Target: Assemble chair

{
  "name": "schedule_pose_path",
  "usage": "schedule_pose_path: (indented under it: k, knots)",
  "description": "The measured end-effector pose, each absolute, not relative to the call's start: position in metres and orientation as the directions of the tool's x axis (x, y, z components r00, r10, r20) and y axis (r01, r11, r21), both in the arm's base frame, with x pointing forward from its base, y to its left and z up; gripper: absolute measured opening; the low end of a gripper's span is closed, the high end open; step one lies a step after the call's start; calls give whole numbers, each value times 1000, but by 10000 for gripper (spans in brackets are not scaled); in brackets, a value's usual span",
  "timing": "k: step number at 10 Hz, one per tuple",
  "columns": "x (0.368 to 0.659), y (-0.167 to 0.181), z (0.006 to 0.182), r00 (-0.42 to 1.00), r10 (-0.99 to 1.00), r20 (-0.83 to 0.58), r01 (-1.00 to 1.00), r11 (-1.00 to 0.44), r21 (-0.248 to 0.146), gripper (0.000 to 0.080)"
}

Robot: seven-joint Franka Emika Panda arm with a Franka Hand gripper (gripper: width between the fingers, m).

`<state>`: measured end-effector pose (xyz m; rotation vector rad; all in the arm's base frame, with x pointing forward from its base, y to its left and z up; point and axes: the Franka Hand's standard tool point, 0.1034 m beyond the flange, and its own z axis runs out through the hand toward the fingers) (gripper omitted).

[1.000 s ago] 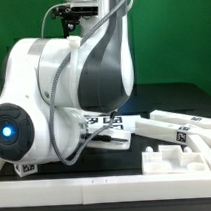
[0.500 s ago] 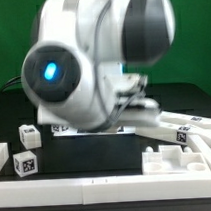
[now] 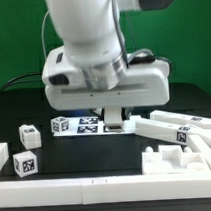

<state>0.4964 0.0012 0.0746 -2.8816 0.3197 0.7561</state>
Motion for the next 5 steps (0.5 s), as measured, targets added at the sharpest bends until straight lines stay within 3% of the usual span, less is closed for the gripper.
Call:
schedule_pose_path:
  k: [1,2,5]
  knots:
    - [514,24,109,887,-144,-439,-207,-973,-100,284]
    - [531,38,130,926,-124,-356,-176,-977,-118,284]
    - [535,37,125,980,-156,-122,-169,-979,-112,284]
